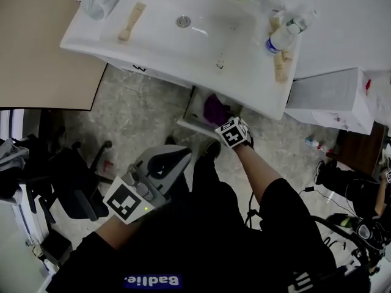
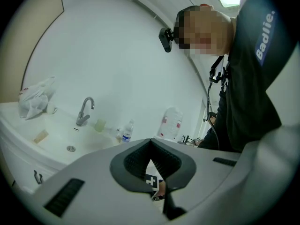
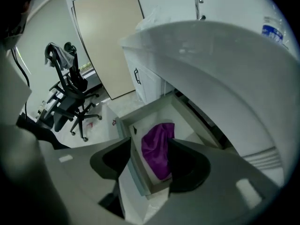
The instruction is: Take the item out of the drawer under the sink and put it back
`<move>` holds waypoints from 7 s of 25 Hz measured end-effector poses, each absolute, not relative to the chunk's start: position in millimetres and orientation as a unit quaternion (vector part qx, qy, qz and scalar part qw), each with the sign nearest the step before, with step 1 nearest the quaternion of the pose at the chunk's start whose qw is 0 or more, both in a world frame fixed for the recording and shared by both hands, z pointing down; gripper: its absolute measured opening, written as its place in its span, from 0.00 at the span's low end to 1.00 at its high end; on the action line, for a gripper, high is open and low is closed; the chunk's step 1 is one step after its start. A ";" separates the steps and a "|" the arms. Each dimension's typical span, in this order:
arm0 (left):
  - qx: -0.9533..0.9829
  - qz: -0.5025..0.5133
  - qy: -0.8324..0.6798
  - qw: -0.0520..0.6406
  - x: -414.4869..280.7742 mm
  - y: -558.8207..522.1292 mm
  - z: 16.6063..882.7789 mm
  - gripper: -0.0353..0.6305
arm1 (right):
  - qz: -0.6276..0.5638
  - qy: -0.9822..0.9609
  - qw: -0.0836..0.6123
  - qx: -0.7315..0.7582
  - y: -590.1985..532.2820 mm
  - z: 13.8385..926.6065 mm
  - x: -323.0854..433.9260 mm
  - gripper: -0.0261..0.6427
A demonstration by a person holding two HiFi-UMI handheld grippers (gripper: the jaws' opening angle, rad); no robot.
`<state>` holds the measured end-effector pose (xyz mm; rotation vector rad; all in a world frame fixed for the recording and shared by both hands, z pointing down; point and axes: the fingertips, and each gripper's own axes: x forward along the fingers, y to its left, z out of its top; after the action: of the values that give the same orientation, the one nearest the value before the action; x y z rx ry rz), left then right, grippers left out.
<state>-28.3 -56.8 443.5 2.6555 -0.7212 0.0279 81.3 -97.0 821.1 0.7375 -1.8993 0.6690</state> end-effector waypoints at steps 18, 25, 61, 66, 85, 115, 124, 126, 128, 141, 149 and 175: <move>0.935 0.038 -0.272 0.225 -45.2 -58.8 486.1 0.04 | 0.248 -0.724 0.584 0.271 -124.1 939.8 87.1 0.37; 0.936 0.051 -0.266 0.223 -39.8 -52.2 491.1 0.04 | 0.233 -0.734 0.581 0.262 -129.7 954.5 82.0 0.37; 0.969 0.004 -0.181 0.166 19.7 -14.3 383.0 0.04 | 0.240 -0.833 0.328 0.375 -74.1 632.1 66.6 0.14; 0.971 -0.007 -0.174 0.163 19.1 -10.9 371.2 0.04 | 0.225 -0.851 0.286 0.377 -58.5 576.2 57.9 0.14; 0.985 0.011 -0.121 0.119 18.6 -6.5 362.9 0.04 | 0.158 -0.862 0.147 0.458 -13.6 430.6 76.1 0.14; 0.983 0.040 -0.129 0.127 26.1 6.4 357.1 0.05 | 0.116 -0.878 0.056 0.460 22.7 363.7 75.4 0.15; 0.981 0.027 -0.142 0.132 17.6 -2.2 361.4 0.04 | 0.122 -0.880 0.063 0.454 11.2 375.6 69.3 0.14; 0.981 0.026 -0.142 0.128 16.9 -3.6 362.1 0.04 | 0.124 -0.880 0.068 0.454 7.5 382.5 70.5 0.14; 0.981 0.022 -0.144 0.127 17.3 -5.7 362.7 0.05 | 0.122 -0.880 0.079 0.453 3.1 390.8 71.5 0.15; 0.977 0.031 -0.158 0.136 16.3 -11.4 368.3 0.04 | 0.180 -0.864 0.149 0.445 -36.1 498.9 84.5 0.15; 0.975 0.043 -0.169 0.139 17.8 -13.2 377.8 0.05 | 0.196 -0.852 0.227 0.429 -50.1 586.0 89.3 0.14; 0.960 0.047 -0.220 0.168 -8.8 -37.8 393.0 0.04 | 0.249 -0.812 0.387 0.359 -108.9 792.4 74.3 0.15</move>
<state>-8.8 -37.8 393.0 2.7301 -0.6250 0.1337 74.3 -108.9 792.4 0.9126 -2.0671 0.6331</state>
